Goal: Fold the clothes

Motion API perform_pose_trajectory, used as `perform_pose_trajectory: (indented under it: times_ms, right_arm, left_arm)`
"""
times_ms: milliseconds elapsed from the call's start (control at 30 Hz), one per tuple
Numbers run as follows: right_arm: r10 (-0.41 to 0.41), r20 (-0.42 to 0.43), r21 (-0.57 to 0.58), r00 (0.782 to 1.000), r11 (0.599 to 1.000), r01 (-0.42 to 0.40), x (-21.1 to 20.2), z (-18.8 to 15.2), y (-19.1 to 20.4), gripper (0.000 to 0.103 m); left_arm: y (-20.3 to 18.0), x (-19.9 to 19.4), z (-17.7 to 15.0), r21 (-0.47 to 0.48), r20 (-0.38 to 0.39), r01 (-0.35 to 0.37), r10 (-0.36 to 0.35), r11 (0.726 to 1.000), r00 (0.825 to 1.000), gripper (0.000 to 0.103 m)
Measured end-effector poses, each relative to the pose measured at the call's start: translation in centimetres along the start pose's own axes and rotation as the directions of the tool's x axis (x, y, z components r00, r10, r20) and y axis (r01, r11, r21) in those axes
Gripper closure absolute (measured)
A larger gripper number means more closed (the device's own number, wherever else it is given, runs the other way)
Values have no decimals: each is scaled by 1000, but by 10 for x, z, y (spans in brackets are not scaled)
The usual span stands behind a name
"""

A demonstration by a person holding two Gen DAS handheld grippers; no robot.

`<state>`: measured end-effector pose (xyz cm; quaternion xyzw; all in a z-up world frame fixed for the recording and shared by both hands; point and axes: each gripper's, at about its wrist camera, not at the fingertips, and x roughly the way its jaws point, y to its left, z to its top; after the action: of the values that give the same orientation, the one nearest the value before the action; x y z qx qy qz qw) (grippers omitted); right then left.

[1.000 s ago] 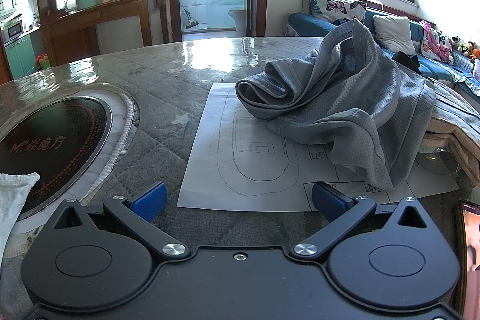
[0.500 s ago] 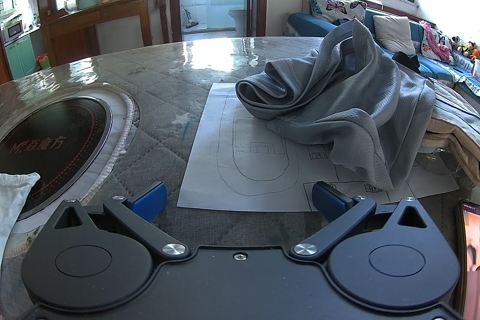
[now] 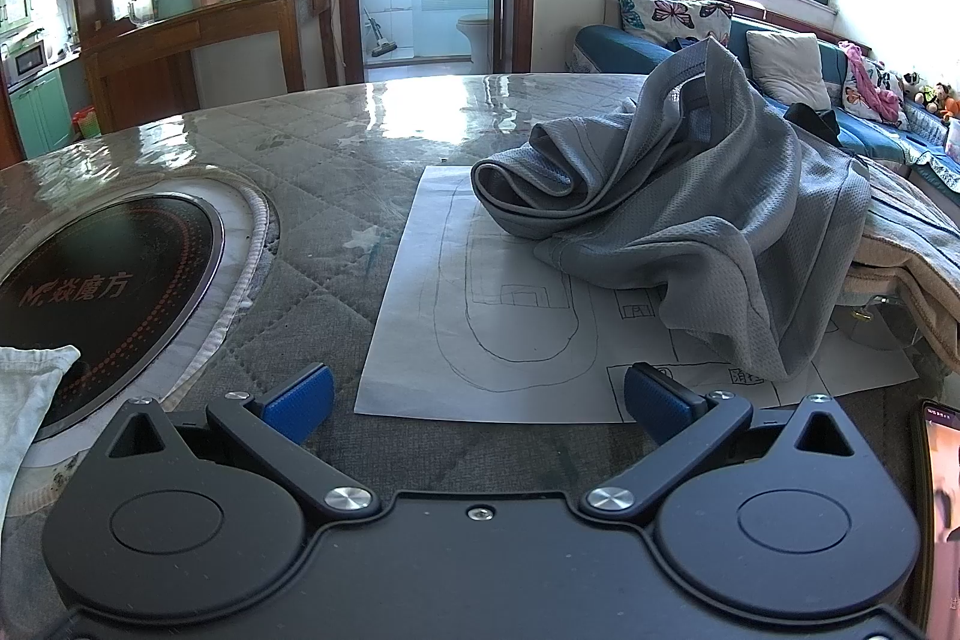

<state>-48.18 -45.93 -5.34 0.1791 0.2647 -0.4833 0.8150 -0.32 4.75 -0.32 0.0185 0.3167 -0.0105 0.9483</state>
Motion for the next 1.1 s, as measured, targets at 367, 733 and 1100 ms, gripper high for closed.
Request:
perform_pose_trajectory:
  times_ms: [367,733,1100]
  right_arm:
    - [0,-1,0,1000,1000,0,1,0,-1,0]
    - [0,2,0,1000,1000,0,1,-1,1,0]
    - [1,3,1,1000,1000,-1,2,0,2,0]
  left_arm:
    - [-1,-1,0,0,0,0,0,1000,1000,0]
    - [0,-1,0,0,0,0,0,1000,1000,0]
    - [0,-1,0,0,0,0,0,1000,1000,0]
